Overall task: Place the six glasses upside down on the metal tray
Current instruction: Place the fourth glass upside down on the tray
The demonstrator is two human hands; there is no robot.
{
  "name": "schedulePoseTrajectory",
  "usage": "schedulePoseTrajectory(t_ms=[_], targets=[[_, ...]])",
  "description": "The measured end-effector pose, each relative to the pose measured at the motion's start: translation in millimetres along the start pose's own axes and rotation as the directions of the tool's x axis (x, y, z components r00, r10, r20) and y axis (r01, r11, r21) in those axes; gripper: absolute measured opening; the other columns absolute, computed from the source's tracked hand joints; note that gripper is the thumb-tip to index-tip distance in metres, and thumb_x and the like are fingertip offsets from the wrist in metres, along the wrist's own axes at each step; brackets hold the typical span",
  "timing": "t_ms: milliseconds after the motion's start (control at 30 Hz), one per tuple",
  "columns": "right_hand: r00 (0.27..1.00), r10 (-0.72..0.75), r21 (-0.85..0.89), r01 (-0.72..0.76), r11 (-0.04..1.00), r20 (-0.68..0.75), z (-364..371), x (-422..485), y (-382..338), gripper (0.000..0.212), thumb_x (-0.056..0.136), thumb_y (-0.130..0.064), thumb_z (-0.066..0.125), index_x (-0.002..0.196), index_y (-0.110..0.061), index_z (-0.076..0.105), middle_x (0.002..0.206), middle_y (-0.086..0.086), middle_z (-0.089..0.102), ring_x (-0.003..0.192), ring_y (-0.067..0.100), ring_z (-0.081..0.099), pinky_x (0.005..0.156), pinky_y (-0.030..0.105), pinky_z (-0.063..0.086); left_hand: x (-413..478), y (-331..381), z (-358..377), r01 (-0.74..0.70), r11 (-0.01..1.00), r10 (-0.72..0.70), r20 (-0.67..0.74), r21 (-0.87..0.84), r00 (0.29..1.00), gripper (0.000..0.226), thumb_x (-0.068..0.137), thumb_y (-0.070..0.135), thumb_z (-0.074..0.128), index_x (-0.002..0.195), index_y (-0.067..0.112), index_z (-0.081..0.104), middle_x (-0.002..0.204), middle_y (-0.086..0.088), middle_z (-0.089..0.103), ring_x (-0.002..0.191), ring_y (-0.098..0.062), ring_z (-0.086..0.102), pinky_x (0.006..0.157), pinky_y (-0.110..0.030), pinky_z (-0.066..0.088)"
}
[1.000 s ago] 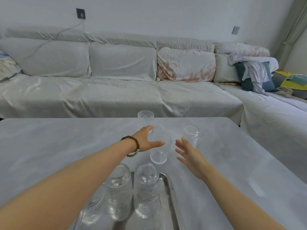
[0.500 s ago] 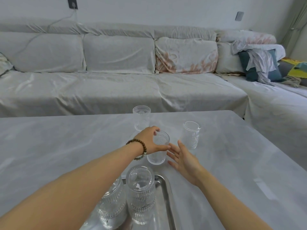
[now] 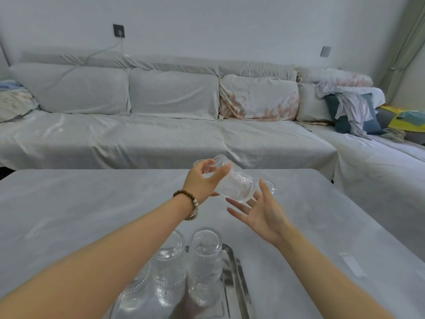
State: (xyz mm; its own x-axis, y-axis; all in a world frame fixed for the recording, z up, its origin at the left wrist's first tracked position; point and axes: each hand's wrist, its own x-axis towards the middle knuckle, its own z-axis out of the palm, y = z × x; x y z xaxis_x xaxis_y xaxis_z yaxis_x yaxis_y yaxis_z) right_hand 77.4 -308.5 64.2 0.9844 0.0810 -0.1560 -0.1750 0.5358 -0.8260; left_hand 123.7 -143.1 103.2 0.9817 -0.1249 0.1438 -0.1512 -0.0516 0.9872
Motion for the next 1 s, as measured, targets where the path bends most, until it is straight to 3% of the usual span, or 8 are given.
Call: schedulePoseTrajectory(t_ms=[133,300,400,500,600,700,833,1000], targets=[[0.997,-0.062,-0.043,0.065,0.997,0.050,32.8,-26.6,-10.2,0.052,0.077,-0.037,0.068,0.121,-0.010,0.061,0.119,0.018,0.069,0.106,0.034,0.067,0.080,0.038,0.059,-32.1,23.7,-18.8,-0.028,0.992,0.026,-0.019,-0.124,0.999,0.070,0.062,0.055,0.070,0.119,0.021,0.050,0.118,0.005,0.052,0.107,-0.010,0.056,0.064,-0.027,0.059],[0.980,-0.146,-0.257,0.177,0.950,0.135,69.3,-59.4,-6.5,0.049,0.076,-0.041,0.066,0.117,-0.014,0.064,0.112,0.007,0.073,0.106,0.024,0.068,0.088,0.036,0.057,-79.1,29.3,-62.4,-0.022,0.986,0.025,0.018,-0.166,1.000,0.074,0.059,0.056,0.072,0.120,0.019,0.051,0.124,-0.002,0.056,0.105,-0.011,0.061,0.068,-0.029,0.059],[0.970,-0.189,-0.389,0.235,0.891,0.154,91.4,-78.6,2.7,0.065,0.069,-0.050,0.069,0.124,-0.017,0.061,0.118,0.007,0.070,0.109,0.022,0.067,0.087,0.033,0.057,-110.2,23.3,-95.8,-0.047,0.994,0.055,0.081,-0.093,0.995,0.058,0.066,0.053,0.074,0.113,0.027,0.052,0.121,0.003,0.062,0.099,-0.004,0.065,0.068,-0.021,0.056],[0.958,-0.232,-0.499,0.287,0.817,0.171,111.8,-96.2,18.3,0.078,0.060,-0.056,0.072,0.129,-0.022,0.057,0.122,0.006,0.066,0.107,0.016,0.067,0.081,0.029,0.057,-142.1,13.4,-127.0,-0.070,0.997,0.064,0.160,0.030,0.985,0.059,0.060,0.057,0.073,0.110,0.032,0.053,0.110,0.011,0.068,0.097,-0.003,0.066,0.071,-0.017,0.053],[0.941,-0.254,-0.583,0.339,0.739,0.226,127.8,-111.7,38.4,0.076,0.059,-0.055,0.075,0.127,-0.027,0.057,0.120,-0.008,0.065,0.098,0.006,0.070,0.074,0.021,0.056,-170.5,-0.5,-152.5,-0.101,0.978,0.063,0.201,0.184,0.978,0.059,0.059,0.059,0.075,0.111,0.038,0.055,0.109,0.021,0.067,0.100,-0.001,0.064,0.078,-0.014,0.051],[0.935,-0.238,-0.672,0.353,0.651,0.261,137.8,-121.2,64.1,0.073,0.061,-0.052,0.078,0.128,-0.032,0.056,0.125,-0.016,0.062,0.104,0.003,0.067,0.082,0.018,0.054,-194.3,-17.3,-169.7,-0.143,0.927,0.060,0.241,0.346,0.969,0.058,0.062,0.062,0.073,0.114,0.048,0.051,0.113,0.035,0.058,0.106,0.010,0.056,0.082,-0.003,0.043],[0.938,-0.214,-0.754,0.345,0.558,0.271,145.7,-123.4,94.1,0.065,0.066,-0.040,0.083,0.125,-0.034,0.057,0.122,-0.016,0.063,0.103,-0.005,0.062,0.077,0.009,0.051,-213.9,-43.6,-179.7,-0.109,0.934,0.031,0.227,0.341,0.973,0.053,0.069,0.058,0.066,0.118,0.048,0.049,0.119,0.035,0.056,0.114,0.010,0.051,0.091,-0.004,0.037],[0.953,-0.157,-0.806,0.304,0.507,0.260,144.6,-120.1,124.3,0.067,0.065,-0.033,0.085,0.126,-0.028,0.057,0.128,-0.010,0.057,0.113,0.009,0.059,0.093,0.032,0.054,-219.8,-63.2,-185.4,0.090,0.979,-0.108,0.089,0.184,0.990,0.036,0.073,0.063,0.051,0.103,0.047,0.061,0.111,0.026,0.064,0.108,0.011,0.055,0.090,-0.009,0.043]])
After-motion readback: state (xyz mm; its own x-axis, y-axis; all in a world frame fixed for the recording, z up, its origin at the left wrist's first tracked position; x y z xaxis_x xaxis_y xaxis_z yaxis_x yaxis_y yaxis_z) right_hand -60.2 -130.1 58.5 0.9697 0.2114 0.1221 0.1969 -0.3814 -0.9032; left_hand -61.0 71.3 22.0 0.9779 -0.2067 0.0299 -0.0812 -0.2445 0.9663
